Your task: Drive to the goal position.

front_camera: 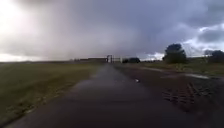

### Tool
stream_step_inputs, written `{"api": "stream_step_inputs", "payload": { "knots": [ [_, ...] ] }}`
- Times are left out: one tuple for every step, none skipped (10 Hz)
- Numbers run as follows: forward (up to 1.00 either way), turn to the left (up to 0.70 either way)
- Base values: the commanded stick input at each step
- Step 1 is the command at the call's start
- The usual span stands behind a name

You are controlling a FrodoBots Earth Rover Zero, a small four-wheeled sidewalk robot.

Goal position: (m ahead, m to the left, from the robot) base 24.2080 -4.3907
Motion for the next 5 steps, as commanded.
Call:
{"api": "stream_step_inputs", "payload": {
  "knots": [
    [0.7,0.0],
    [0.7,0.0],
    [0.7,0.0],
    [0.7,0.0],
    [0.7,0.0]
  ]
}}
